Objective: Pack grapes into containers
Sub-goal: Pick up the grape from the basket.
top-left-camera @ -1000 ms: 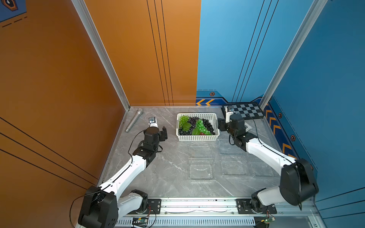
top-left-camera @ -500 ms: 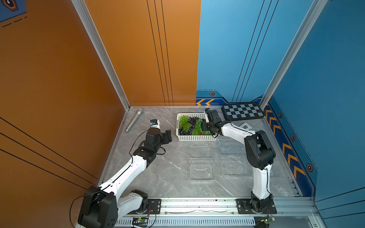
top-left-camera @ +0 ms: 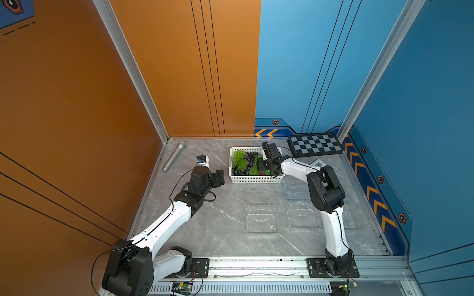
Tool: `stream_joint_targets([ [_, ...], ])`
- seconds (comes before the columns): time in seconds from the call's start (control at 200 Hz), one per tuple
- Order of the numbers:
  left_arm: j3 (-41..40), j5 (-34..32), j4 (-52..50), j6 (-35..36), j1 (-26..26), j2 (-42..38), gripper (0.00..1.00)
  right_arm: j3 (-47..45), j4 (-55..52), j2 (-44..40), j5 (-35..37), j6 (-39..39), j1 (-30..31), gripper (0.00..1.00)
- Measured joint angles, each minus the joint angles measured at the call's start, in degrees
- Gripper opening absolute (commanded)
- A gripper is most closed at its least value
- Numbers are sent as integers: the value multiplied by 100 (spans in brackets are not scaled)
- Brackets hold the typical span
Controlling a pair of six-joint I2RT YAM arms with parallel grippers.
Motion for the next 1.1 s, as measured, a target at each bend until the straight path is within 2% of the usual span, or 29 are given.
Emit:
stream_joint_targets([
  [0.165, 0, 2, 0, 0, 0, 4, 79, 68, 4, 9, -13, 26, 0, 6],
  [0.21, 0, 2, 0, -2, 0, 4, 79, 68, 0, 9, -7, 35, 0, 0],
  [0.415, 0, 44, 0, -48, 0, 4, 78, -70, -9, -157, 11, -44, -4, 0],
  [0.811, 0, 85, 0, -87, 0, 2, 78, -396, -186, -1467, 33, -313, -4, 0],
  [1.101, 0, 87, -13, -87, 0, 2, 77, -540, -192, -1578, 31, -387, -7, 0],
])
